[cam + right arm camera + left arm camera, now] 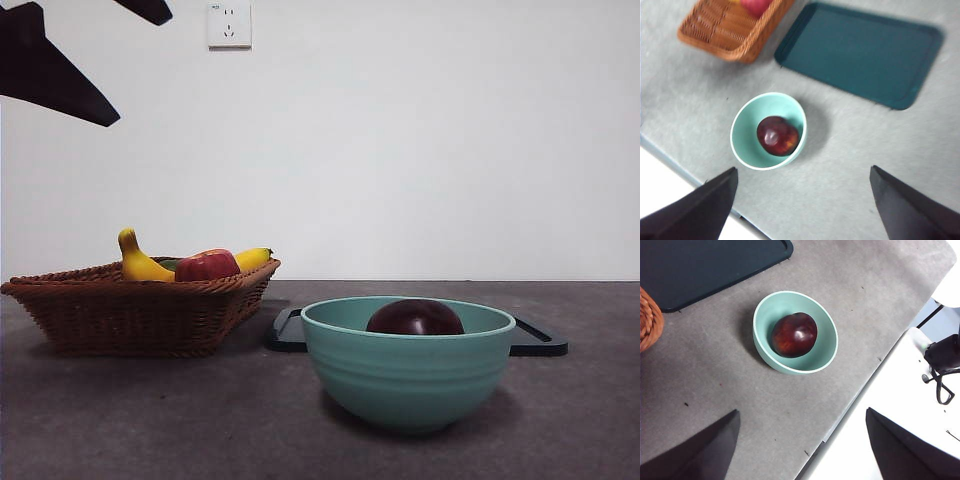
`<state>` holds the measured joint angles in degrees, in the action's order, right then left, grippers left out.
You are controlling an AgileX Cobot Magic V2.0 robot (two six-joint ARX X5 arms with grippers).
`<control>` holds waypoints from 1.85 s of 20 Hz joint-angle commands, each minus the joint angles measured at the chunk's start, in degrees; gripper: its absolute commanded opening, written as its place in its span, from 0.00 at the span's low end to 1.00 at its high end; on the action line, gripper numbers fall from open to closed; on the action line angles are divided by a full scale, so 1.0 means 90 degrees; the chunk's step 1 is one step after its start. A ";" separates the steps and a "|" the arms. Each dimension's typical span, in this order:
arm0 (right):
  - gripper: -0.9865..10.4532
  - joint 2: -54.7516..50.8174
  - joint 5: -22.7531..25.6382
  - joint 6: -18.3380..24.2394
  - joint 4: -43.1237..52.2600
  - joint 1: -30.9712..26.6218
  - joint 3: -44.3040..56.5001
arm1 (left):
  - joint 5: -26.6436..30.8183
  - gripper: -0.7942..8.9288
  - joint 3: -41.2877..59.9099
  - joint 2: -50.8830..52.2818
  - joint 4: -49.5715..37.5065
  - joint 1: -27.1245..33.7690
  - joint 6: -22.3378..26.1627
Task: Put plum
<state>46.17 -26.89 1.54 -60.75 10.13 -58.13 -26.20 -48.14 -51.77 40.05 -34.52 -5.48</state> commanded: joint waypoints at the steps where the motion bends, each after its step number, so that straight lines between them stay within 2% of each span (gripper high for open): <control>1: 0.45 0.0345 -0.0022 -0.0296 0.0464 0.0282 0.0396 | -0.0056 0.49 -0.0056 -0.0027 -0.0097 -0.0041 -0.0017; 4: 0.40 0.0763 -0.0012 -0.0656 0.1528 0.0750 0.1212 | -0.0053 0.49 -0.0056 -0.0027 -0.0095 -0.0041 -0.0012; 8: 0.39 0.1438 0.0087 -0.0996 0.2827 0.1222 0.1887 | -0.0053 0.49 -0.0056 -0.0027 -0.0097 -0.0041 -0.0012; 14: 0.32 0.2380 0.0891 -0.1158 0.3823 0.1790 0.1987 | -0.0053 0.49 -0.0056 -0.0027 -0.0095 -0.0041 -0.0015; 19: 0.30 0.3075 0.1260 -0.1326 0.4418 0.2159 0.1987 | -0.0051 0.49 -0.0056 -0.0027 -0.0097 -0.0041 -0.0015; 21: 0.22 0.3274 0.1384 -0.1343 0.4583 0.2242 0.1987 | -0.0051 0.49 -0.0056 -0.0027 -0.0095 -0.0041 -0.0015; 23: 0.17 0.3402 0.1375 -0.1343 0.4692 0.2263 0.1987 | -0.0051 0.49 -0.0056 -0.0027 -0.0095 -0.0041 -0.0015; 26: 0.16 0.3485 0.1370 -0.1343 0.4736 0.2278 0.1987 | -0.0051 0.49 -0.0056 -0.0027 -0.0097 -0.0041 -0.0015; 30: 0.10 0.3485 0.1333 -0.1345 0.4743 0.2278 0.1987 | -0.0051 0.49 -0.0056 -0.0027 -0.0100 -0.0041 -0.0010; 37: 0.10 0.3475 0.1302 -0.1617 0.4964 0.2319 0.1945 | -0.0051 0.49 -0.0056 -0.0027 -0.0095 -0.0041 0.0007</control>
<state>76.75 -14.92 -11.55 -16.84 30.44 -40.07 -26.39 -48.14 -51.77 40.03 -34.52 -5.45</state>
